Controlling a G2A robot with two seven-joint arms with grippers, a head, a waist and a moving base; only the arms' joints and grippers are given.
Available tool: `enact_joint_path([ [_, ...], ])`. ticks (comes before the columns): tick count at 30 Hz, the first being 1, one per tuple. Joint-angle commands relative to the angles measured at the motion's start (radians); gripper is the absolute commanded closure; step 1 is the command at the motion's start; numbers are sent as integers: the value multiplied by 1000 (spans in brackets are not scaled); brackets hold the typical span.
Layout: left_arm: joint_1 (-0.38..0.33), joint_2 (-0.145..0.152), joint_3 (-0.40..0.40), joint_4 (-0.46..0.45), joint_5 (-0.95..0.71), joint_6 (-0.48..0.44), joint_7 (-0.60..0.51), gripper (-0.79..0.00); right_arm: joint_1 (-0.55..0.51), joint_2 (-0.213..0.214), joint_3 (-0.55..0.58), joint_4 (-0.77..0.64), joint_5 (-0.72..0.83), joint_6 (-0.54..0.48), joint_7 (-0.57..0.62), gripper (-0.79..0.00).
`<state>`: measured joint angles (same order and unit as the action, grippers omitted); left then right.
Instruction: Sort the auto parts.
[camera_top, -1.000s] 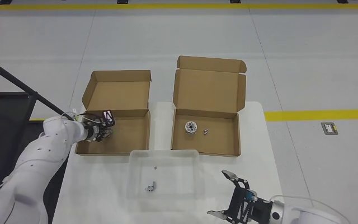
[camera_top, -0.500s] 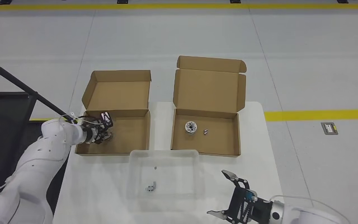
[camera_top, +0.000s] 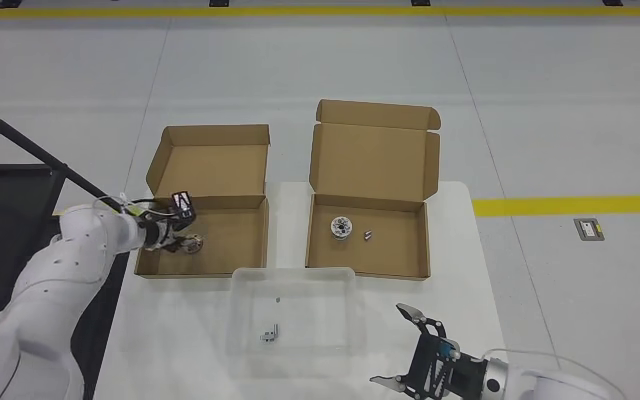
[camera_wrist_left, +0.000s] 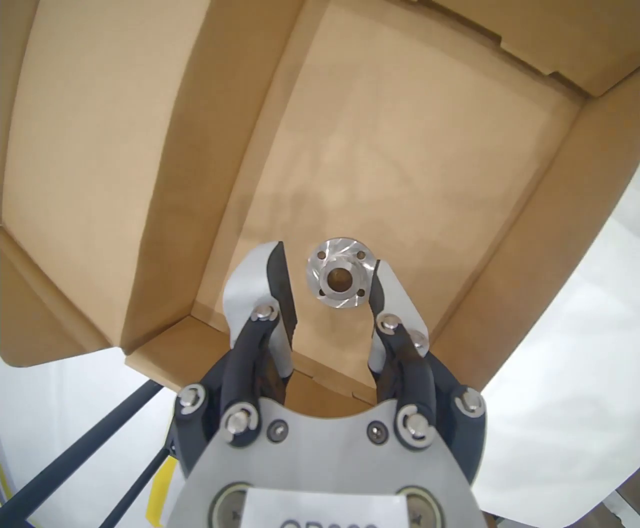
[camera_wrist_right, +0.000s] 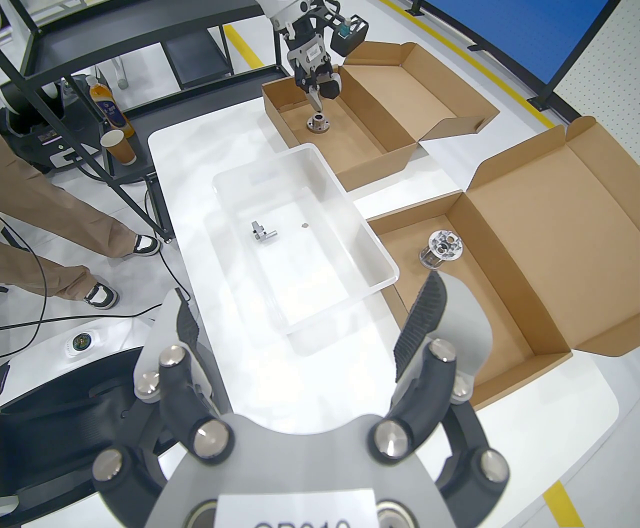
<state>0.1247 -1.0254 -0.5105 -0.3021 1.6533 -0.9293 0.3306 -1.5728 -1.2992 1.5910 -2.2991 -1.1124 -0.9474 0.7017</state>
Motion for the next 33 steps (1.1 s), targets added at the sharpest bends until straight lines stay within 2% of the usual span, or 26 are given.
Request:
enact_joint_path([
  [1, -7, 15, -6, -15, 6, -33, 57, -413, 0, 0, 0, 0, 0, 0, 0, -785],
  [5, -9, 49, -18, -57, 17, -83, 149, -366, 0, 0, 0, 0, 0, 0, 0, -785],
  [10, 27, 100, -6, -145, 12, -83, 264, -369, 0, 0, 0, 0, 0, 0, 0, -785],
  [13, 53, 139, 23, -227, 7, -83, 332, -363, 0, 0, 0, 0, 0, 0, 0, -785],
  [19, 92, 254, 95, -439, -14, -83, 444, -379, 0, 0, 0, 0, 0, 0, 0, -785],
  [24, 115, 365, 143, -646, -110, -83, 428, -385, 0, 0, 0, 0, 0, 0, 0, -785],
  [25, 117, 388, 151, -689, -135, -83, 409, -397, 0, 0, 0, 0, 0, 0, 0, -785],
  [26, 118, 411, 157, -735, -164, -83, 382, -483, 0, 0, 0, 0, 0, 0, 0, -785],
  [28, 125, 456, 176, -852, -224, -83, 332, -767, 0, 0, 0, 0, 0, 0, 0, -785],
  [30, 127, 502, 192, -966, -282, -83, 261, -785, 0, 0, 0, 0, 0, 0, 0, -785],
  [33, 127, 502, 192, -966, -282, -83, 261, -785, 0, 0, 0, 0, 0, 0, 0, -785],
])
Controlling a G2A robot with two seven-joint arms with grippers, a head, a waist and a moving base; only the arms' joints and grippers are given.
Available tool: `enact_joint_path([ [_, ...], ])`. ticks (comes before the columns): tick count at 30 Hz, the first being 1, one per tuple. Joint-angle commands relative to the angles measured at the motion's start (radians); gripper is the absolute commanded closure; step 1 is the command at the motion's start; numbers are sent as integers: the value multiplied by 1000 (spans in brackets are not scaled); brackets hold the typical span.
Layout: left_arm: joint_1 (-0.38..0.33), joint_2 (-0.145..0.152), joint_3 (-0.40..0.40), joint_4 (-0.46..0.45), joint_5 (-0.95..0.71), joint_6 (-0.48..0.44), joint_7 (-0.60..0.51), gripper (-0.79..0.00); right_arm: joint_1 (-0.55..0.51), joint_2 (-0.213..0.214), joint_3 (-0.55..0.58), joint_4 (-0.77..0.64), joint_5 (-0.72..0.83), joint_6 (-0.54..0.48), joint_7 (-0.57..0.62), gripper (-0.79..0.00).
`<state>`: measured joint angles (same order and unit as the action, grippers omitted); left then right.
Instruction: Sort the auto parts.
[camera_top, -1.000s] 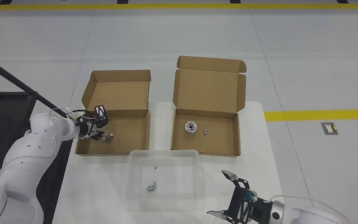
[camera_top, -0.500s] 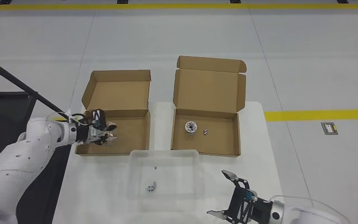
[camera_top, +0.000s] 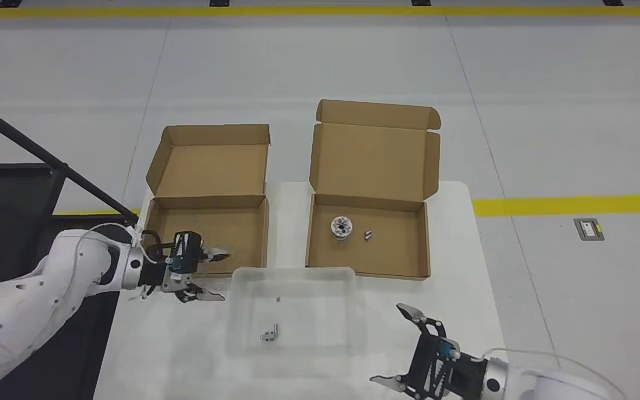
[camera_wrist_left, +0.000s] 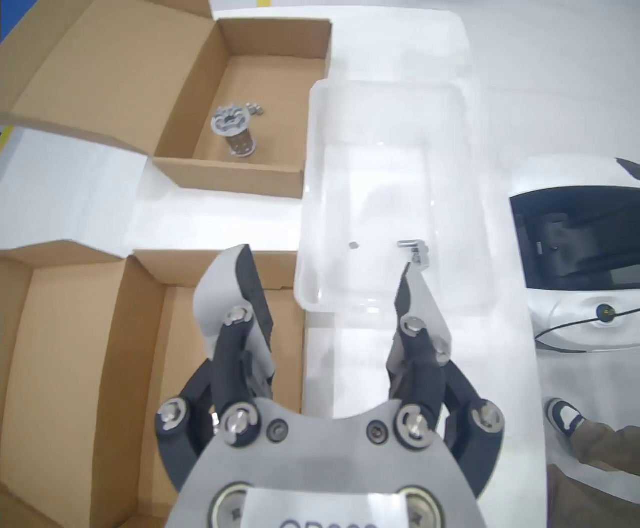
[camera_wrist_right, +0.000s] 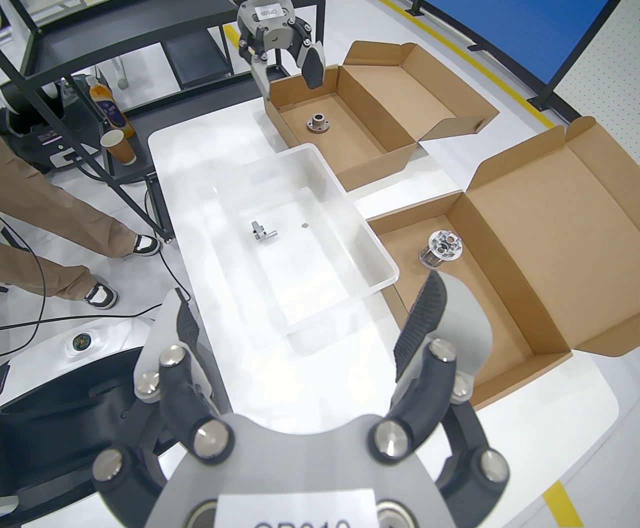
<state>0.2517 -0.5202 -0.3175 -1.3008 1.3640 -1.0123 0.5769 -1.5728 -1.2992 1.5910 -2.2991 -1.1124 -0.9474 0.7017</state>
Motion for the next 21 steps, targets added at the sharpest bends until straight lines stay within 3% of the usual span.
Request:
enact_joint_path([
  [1, 0, -3, -1, 33, 8, 0, 15, -785, 0, 0, 0, 0, 0, 0, 0, -785],
  [12, 16, -4, -4, 5, -11, 12, 6, -785, 0, 0, 0, 0, 0, 0, 0, -785],
  [17, 13, -13, -6, -99, 1, 0, -126, -785, 0, 0, 0, 0, 0, 0, 0, -785],
  [21, -7, -35, 36, -174, -16, 0, -261, -785, 0, 0, 0, 0, 0, 0, 0, -785],
])
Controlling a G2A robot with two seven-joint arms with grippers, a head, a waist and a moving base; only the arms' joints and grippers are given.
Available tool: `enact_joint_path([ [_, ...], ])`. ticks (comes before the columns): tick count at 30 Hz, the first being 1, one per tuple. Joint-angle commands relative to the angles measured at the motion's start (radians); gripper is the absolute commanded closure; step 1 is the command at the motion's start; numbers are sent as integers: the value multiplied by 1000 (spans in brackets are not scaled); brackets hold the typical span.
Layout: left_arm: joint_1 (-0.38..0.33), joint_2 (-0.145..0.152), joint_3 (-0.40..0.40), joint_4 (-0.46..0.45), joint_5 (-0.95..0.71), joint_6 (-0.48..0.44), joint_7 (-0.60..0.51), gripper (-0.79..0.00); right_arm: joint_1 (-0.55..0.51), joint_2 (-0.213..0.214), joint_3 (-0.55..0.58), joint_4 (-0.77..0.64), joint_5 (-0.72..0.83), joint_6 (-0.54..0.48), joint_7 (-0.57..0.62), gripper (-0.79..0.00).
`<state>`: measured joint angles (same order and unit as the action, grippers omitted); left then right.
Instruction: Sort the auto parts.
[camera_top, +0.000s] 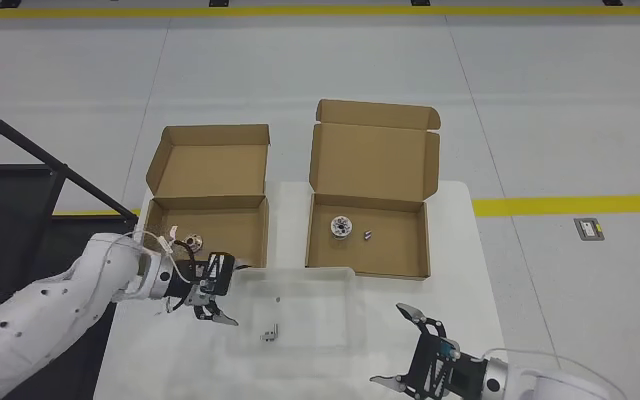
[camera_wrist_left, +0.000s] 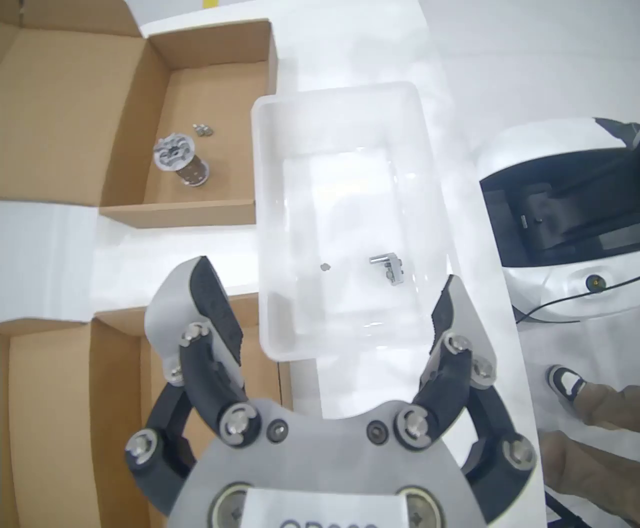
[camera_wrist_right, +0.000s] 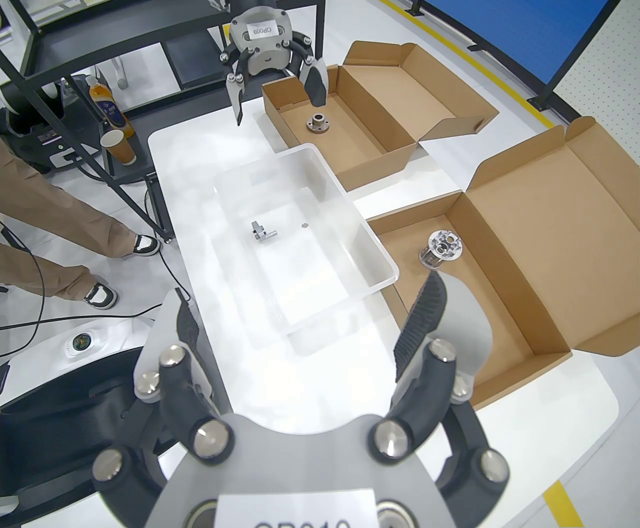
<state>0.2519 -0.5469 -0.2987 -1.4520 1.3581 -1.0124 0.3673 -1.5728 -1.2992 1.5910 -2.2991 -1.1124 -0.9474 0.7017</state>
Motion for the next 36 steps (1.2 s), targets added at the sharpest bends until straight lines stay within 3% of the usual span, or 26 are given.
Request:
enact_joint_path([
  [1, -11, -17, 33, -35, -33, 0, -73, -785, 0, 0, 0, 0, 0, 0, 0, -785],
  [8, -71, -94, 129, -31, -210, 0, -342, -785, 0, 0, 0, 0, 0, 0, 0, -785],
  [9, -73, -107, 129, -14, -244, 0, -391, -745, 0, 0, 0, 0, 0, 0, 0, -785],
  [11, -76, -125, 129, -7, -281, 0, -460, -785, 0, 0, 0, 0, 0, 0, 0, -785],
  [21, -76, -125, 129, -7, -281, 0, -460, -785, 0, 0, 0, 0, 0, 0, 0, -785],
  [23, -56, -122, 120, -4, -278, 40, -446, -785, 0, 0, 0, 0, 0, 0, 0, -785],
  [27, -32, -124, 122, -29, -285, 34, -551, -785, 0, 0, 0, 0, 0, 0, 0, -785],
  [29, -24, -131, 125, -52, -310, 43, -636, -708, 0, 0, 0, 0, 0, 0, 0, -785],
  [30, -21, -134, 126, -63, -331, 46, -670, -634, 0, 0, 0, 0, 0, 0, 0, -785],
  [34, -15, -150, 129, -101, -374, 68, -818, -489, 0, 0, 0, 0, 0, 0, 0, -785],
  [36, -8, -159, 129, -114, -399, 85, -884, -471, 0, 0, 0, 0, 0, 0, 0, -785],
])
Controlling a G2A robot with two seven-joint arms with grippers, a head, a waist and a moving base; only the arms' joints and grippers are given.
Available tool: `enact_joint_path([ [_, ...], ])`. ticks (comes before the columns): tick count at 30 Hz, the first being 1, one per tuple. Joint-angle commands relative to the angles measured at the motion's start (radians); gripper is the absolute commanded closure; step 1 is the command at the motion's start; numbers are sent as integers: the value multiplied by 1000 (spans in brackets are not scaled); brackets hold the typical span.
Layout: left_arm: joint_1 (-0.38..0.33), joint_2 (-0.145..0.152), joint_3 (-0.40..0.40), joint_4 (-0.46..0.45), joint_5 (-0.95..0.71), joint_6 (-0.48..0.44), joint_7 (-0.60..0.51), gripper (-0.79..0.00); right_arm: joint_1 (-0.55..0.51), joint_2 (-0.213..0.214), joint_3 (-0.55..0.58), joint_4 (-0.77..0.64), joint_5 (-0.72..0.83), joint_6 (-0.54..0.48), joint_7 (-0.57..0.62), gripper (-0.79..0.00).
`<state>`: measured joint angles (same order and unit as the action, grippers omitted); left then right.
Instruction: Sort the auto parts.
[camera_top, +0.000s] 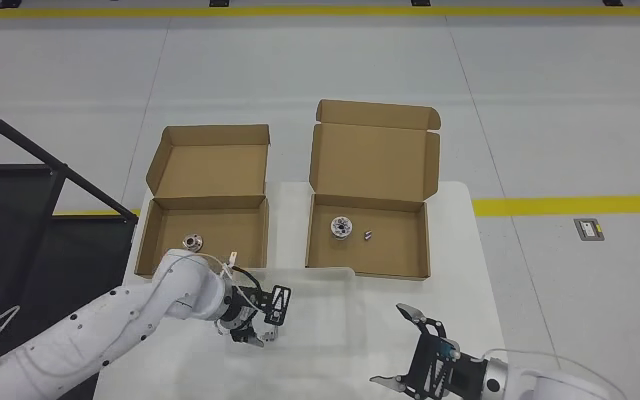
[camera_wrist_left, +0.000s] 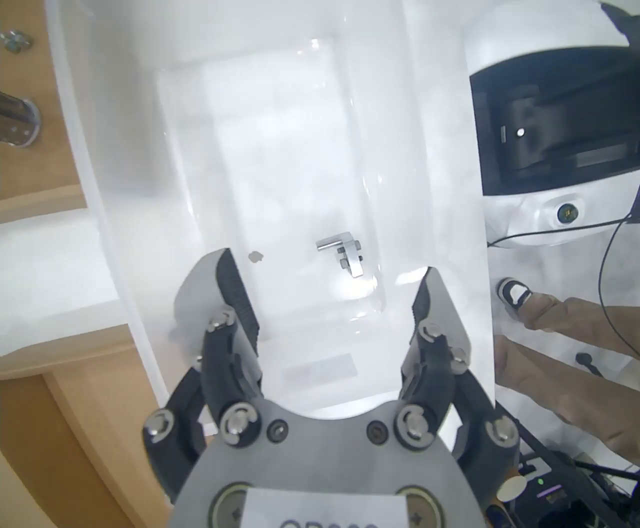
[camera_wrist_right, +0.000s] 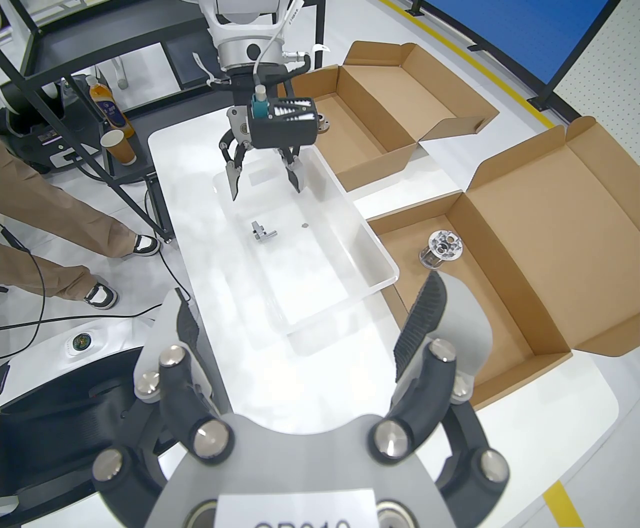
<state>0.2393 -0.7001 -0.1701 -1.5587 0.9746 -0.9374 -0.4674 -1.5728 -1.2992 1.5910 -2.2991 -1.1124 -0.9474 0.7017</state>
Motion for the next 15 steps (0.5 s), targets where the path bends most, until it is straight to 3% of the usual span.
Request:
enact_joint_path([
  [1, 6, -10, 0, -9, -31, 16, -76, -471, 0, 0, 0, 0, 0, 0, 0, -785],
  [7, 21, -38, 0, -29, -105, 87, -263, -443, 0, 0, 0, 0, 0, 0, 0, -785],
  [10, 31, -51, 0, -30, -153, 116, -314, -400, 0, 0, 0, 0, 0, 0, 0, -785],
  [15, 52, -74, -1, -25, -191, 199, -418, -403, 0, 0, 0, 0, 0, 0, 0, -785],
])
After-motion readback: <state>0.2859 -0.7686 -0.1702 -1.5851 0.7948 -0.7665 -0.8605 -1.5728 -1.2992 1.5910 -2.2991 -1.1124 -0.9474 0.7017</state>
